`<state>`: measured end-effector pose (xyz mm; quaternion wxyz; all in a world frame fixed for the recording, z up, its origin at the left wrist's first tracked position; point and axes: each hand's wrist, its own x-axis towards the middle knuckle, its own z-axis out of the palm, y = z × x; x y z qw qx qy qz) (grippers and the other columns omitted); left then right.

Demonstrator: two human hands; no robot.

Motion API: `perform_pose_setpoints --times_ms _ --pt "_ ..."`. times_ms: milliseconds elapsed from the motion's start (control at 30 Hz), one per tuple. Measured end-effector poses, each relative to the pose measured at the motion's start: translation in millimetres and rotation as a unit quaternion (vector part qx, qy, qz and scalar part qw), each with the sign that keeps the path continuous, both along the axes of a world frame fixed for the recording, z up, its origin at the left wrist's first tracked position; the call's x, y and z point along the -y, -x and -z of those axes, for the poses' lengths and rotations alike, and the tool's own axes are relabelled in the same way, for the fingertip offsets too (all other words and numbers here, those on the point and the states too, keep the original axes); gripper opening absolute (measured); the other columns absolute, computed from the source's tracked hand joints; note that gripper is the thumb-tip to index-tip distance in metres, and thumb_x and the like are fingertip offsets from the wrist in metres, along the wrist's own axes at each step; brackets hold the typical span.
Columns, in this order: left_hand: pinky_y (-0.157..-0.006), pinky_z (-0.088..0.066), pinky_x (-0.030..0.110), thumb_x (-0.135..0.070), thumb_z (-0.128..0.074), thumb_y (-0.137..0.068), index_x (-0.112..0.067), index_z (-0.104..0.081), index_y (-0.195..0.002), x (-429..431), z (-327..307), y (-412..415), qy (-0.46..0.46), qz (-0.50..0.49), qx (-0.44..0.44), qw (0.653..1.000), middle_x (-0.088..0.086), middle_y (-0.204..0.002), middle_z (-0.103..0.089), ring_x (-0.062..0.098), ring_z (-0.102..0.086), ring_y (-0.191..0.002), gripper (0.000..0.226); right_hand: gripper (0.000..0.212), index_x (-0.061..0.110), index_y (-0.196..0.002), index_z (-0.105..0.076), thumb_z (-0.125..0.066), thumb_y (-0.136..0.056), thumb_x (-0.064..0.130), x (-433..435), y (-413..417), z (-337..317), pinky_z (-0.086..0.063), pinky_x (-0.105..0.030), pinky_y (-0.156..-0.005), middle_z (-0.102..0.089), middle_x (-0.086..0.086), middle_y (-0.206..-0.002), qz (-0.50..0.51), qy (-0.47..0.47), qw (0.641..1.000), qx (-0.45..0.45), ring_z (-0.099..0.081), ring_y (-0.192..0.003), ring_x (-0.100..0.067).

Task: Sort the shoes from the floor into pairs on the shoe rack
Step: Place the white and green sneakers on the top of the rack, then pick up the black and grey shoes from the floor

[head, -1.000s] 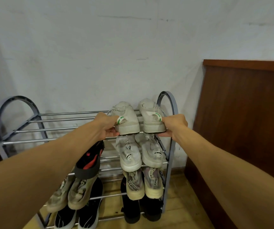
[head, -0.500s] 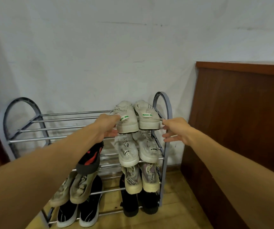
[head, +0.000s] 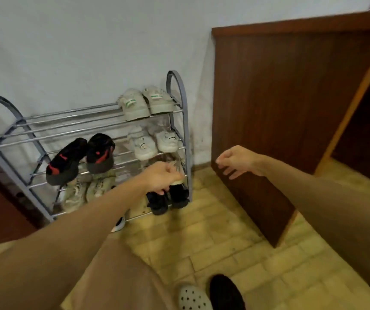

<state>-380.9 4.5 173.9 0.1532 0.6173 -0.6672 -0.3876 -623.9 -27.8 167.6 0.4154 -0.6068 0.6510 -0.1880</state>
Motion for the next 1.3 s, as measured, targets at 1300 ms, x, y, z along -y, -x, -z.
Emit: perform_pose_setpoints --times_ms 1300 --pt "-0.098 -0.044 0.032 -0.032 -0.053 -0.092 -0.027 -0.038 -0.143 -104.5 197.0 62.8 -0.115 0.296 0.218 0.923 0.005 -0.139 -0.051 0.021 -0.051 -0.122 0.053 0.053 0.015 -0.124 -0.057 -0.076 -0.075 0.023 -223.0 25.8 332.7 -0.043 -0.035 -0.098 -0.039 -0.007 -0.126 0.18 -0.134 0.963 -0.15 -0.049 -0.11 -0.026"
